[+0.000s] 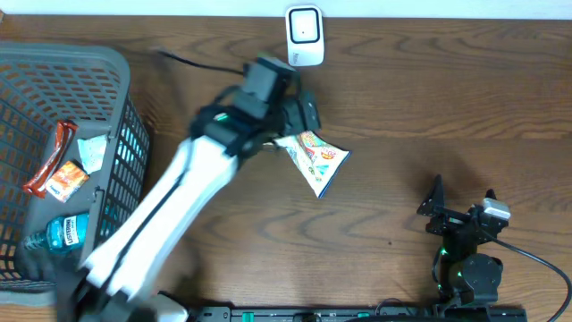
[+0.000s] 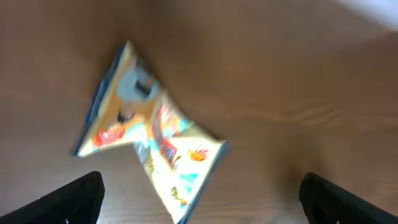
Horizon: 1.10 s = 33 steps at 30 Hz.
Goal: Scan the item barcode
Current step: 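Lift the snack bag out and place it on the table center, then return the left gripper to the basket and grasp the Listerine bottle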
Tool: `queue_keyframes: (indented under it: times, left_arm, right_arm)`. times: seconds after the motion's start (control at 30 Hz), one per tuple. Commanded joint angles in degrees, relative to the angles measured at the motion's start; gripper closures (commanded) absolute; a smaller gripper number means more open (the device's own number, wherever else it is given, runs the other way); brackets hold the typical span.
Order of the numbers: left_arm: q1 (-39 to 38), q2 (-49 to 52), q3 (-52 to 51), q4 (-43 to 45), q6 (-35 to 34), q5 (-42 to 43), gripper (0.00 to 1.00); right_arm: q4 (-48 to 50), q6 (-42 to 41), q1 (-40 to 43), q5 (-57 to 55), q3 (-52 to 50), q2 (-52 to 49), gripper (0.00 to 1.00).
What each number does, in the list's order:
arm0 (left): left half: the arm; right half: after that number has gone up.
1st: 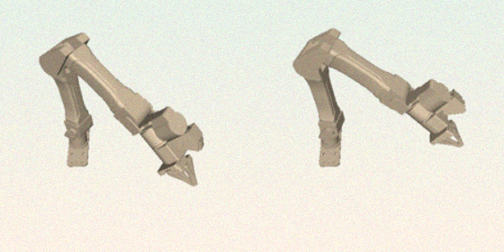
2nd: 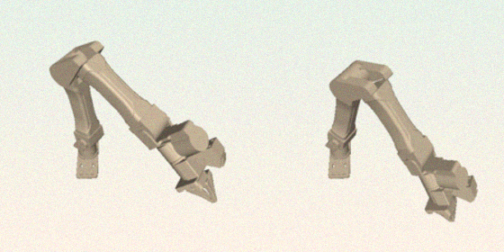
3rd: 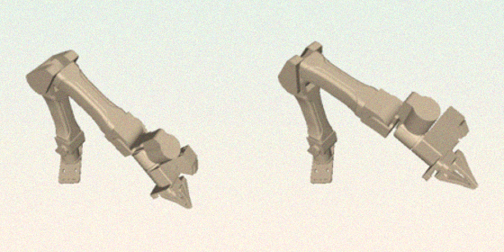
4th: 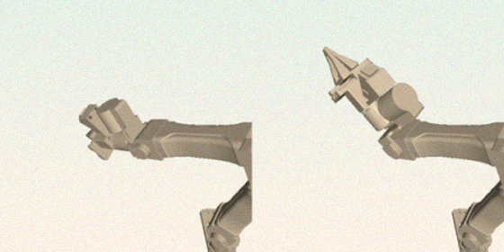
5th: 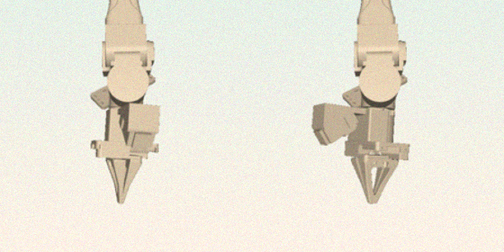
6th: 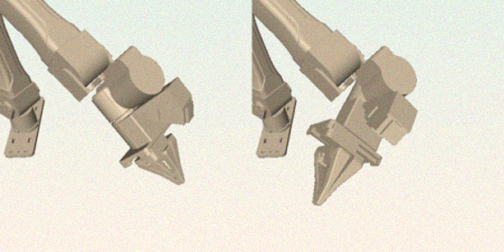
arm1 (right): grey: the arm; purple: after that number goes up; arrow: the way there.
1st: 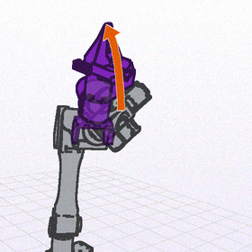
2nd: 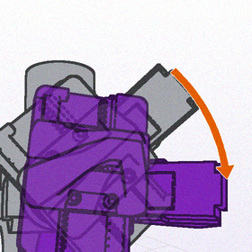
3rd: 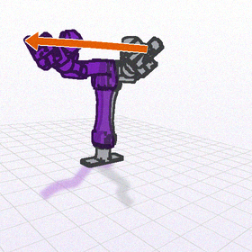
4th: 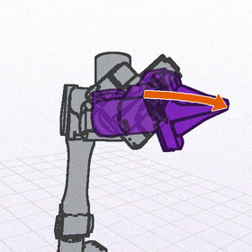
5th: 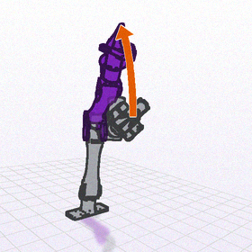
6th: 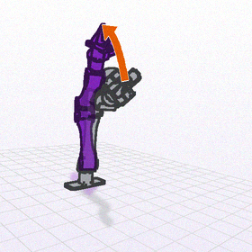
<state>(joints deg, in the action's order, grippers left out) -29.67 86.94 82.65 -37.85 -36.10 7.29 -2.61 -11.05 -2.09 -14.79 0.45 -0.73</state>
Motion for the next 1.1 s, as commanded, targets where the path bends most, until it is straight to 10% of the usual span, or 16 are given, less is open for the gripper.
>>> queue_keyframes:
  times: [0.0,0.43,0.77,1.07]
  left_arm:
    - [2.4,-9.64,1.46,-1.62,6.82,-6.38,0.01]
    - [33.75,-29.29,1.49,-16.15,0.74,-27.89,0.02]
    - [62.88,-14.58,0.76,-29.27,-11.26,-15.26,0.02]
    - [66.97,2.25,-5.09,-33.24,-19.12,-15.3,0.02]
  right_arm:
    - [-0.2,0.83,-0.42,0.11,-0.13,0.2,0.01]
    - [-0.2,0.83,-0.42,0.13,-0.13,0.2,0.01]
    - [-0.22,0.83,-0.42,0.13,-0.13,0.2,0.01]
    - [-0.2,0.83,-0.42,0.11,-0.13,0.2,0.01]
